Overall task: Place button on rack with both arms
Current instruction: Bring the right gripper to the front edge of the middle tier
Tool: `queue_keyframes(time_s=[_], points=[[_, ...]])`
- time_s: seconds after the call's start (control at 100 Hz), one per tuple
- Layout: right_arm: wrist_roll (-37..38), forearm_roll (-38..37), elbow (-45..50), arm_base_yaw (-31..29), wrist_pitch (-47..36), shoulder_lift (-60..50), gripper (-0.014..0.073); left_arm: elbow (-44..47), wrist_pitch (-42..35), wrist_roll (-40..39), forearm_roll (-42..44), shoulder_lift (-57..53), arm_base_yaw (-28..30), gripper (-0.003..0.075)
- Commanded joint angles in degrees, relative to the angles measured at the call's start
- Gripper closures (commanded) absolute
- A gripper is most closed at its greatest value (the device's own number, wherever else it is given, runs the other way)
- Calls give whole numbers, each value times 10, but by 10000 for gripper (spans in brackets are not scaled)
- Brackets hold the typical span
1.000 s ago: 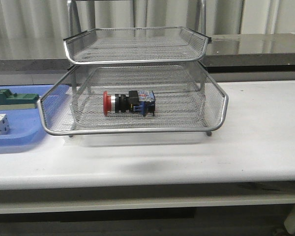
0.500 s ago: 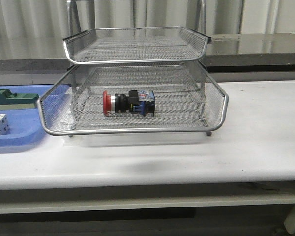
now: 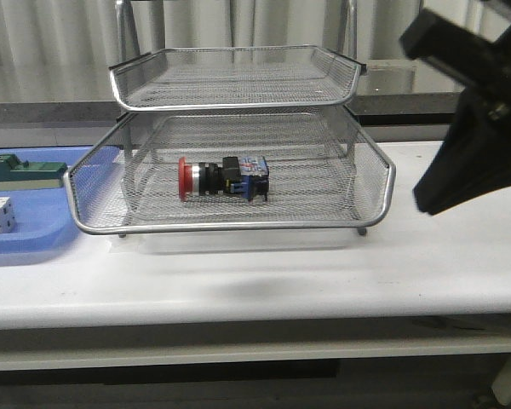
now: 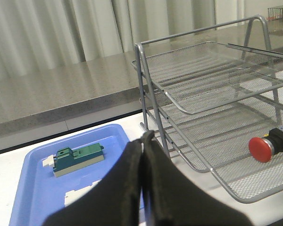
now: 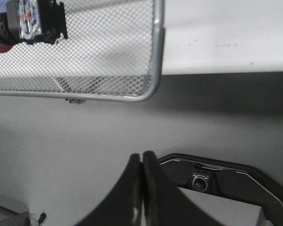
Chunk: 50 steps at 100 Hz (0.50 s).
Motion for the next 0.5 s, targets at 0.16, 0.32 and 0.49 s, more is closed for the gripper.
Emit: queue_keyframes(time_s=[0.16,0.32,0.49], points=[[-8,51,-18,72,-83,58,663,-16,-50,-6,-1,5,2,741],[-8,66,-18,100,-122,92,663,-16,-50,-6,-1,5,2,741],[-8,75,-18,118,-148,129,663,-16,-50,-6,-1,5,2,741]])
